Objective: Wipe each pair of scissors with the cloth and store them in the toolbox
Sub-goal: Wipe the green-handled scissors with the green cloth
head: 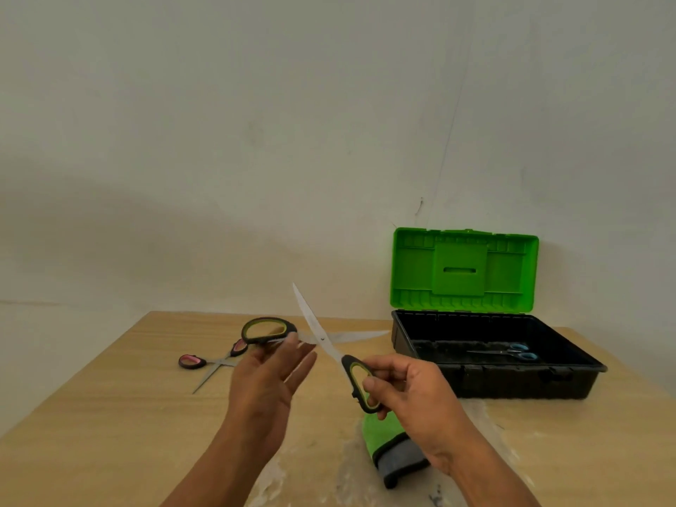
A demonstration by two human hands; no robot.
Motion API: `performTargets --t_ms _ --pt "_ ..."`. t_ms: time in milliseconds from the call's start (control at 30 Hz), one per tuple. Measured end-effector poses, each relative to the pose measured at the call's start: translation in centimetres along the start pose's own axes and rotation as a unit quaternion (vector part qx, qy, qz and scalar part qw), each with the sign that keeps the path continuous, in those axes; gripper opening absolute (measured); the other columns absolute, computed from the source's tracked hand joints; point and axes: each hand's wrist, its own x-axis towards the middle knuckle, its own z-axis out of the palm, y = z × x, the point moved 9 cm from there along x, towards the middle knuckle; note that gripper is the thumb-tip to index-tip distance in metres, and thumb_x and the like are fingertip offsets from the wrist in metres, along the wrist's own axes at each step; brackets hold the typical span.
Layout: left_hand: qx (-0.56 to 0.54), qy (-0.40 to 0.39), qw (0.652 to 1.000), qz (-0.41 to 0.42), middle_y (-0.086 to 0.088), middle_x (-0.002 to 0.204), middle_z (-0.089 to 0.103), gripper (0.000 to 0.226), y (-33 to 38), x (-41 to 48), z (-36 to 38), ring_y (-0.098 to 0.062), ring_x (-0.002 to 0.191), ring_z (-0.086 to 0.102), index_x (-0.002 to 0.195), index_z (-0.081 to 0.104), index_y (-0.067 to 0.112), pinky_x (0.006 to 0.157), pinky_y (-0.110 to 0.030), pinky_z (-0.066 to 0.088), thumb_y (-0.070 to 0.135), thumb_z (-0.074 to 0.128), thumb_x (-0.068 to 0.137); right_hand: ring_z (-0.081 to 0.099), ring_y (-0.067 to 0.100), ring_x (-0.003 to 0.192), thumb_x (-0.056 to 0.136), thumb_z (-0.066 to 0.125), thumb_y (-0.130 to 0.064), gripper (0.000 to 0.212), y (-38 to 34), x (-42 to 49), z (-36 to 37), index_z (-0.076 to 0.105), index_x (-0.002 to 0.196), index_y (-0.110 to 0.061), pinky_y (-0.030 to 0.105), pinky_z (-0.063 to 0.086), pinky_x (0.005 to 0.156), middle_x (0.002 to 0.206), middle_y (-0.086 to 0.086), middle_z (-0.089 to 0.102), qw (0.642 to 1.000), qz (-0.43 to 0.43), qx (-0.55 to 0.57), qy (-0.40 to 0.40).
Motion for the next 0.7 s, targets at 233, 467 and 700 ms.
performTargets --t_ms 233,467,700 --pt "0.119 0.008 0.993 -0.022 -0.019 0.091 0.075 0.013 0.3 0.2 -1.4 -0.033 0.089 0.073 0.101 0.064 0.001 0.090 -0.047 0.056 0.005 0.063 0.089 0.068 0.016 0.071 0.089 0.073 0.000 0.025 1.4 0.0 -2.3 0.074 0.111 -0.012 0.029 0.056 0.062 0.092 0.016 0.075 0.999 -0.002 0.013 0.035" --pt "0.208 -0.036 0.977 -0.028 -0.022 0.090 0.077 0.019 -3.5 0.1 2.1 -0.033 0.087 0.073 0.102 0.069 0.000 0.083 -0.040 0.058 -0.003 0.069 0.083 0.072 0.021 0.077 0.088 0.076 -0.005 0.023 2.0 0.7 -3.4 0.073 0.109 -0.012 0.033 0.060 0.065 0.092 0.013 0.076 0.994 -0.005 0.071 0.087" --pt "0.201 -0.061 0.977 -0.042 -0.025 0.093 0.074 0.031 -6.7 1.0 4.9 -0.031 0.078 0.074 0.104 0.055 -0.002 0.067 -0.034 0.062 -0.008 0.072 0.079 0.077 0.021 0.082 0.087 0.077 -0.007 0.023 2.3 1.4 -3.2 0.064 0.106 -0.007 0.037 0.064 0.069 0.092 0.007 0.077 0.991 0.008 0.078 0.106"
